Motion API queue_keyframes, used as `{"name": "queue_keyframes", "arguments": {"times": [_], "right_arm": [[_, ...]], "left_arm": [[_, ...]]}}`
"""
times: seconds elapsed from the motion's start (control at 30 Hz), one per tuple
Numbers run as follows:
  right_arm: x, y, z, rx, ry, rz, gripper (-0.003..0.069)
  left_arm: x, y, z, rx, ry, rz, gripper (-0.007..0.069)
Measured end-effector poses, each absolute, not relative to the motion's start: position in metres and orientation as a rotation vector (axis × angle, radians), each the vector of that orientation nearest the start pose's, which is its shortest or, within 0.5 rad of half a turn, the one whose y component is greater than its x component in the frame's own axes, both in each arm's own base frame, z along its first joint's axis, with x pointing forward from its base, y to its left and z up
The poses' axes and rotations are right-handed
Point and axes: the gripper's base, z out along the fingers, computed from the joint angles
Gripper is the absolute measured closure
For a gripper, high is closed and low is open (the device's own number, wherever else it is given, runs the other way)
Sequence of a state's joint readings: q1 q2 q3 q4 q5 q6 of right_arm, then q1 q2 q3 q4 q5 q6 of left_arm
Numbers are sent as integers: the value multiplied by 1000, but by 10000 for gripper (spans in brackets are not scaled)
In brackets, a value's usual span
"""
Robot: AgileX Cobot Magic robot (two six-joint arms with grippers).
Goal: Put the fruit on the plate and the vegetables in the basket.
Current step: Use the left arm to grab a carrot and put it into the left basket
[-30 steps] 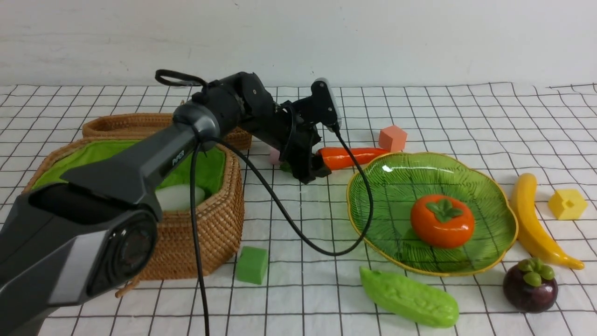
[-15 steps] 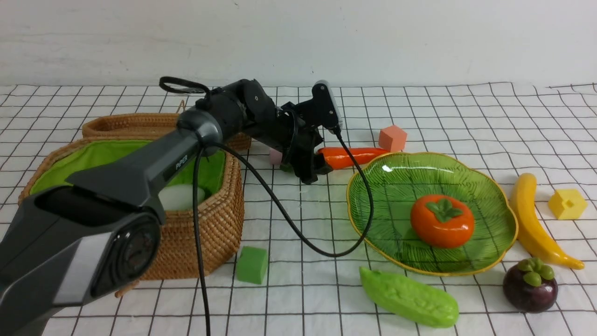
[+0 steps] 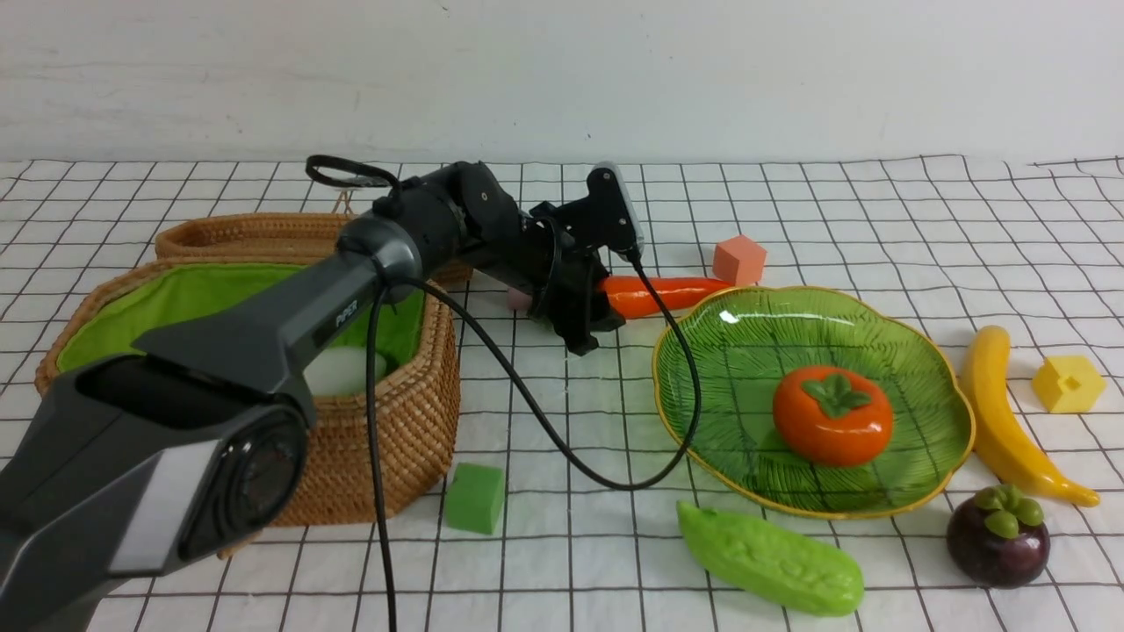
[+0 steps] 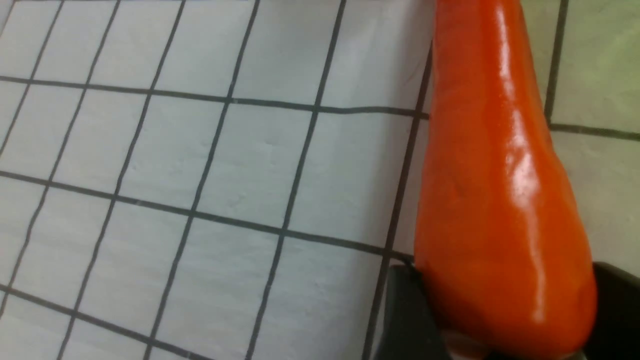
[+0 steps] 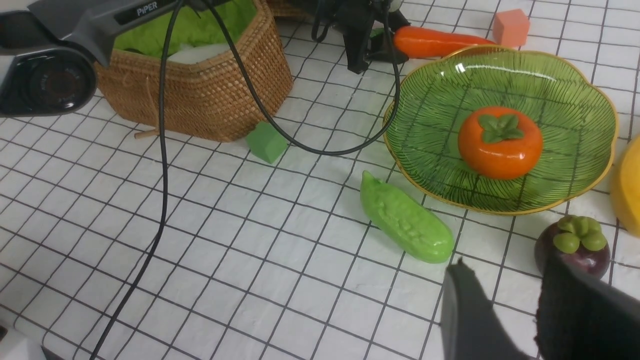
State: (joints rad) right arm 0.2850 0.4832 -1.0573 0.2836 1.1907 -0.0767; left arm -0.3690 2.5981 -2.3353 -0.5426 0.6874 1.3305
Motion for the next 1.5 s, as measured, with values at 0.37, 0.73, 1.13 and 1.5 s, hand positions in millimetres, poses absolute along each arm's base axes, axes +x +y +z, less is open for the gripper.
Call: {"name": "queue_keyframes", "arguments": {"times": [0.37, 0.73, 1.13, 1.5], "right_arm": [[21, 31, 416, -425, 2057, 465, 422], [25, 31, 423, -395, 1975, 469, 422], [26, 31, 425, -420, 1938, 446, 422], [19, 44, 432, -631, 1812, 536, 422]], "left_arm": [[523, -234, 154, 1493, 1760, -125, 252], [509, -228, 214, 1491, 1796, -125, 252], [445, -194, 331, 1193, 2257, -121, 252], [335, -118, 396, 1165, 2320, 214, 252]]}}
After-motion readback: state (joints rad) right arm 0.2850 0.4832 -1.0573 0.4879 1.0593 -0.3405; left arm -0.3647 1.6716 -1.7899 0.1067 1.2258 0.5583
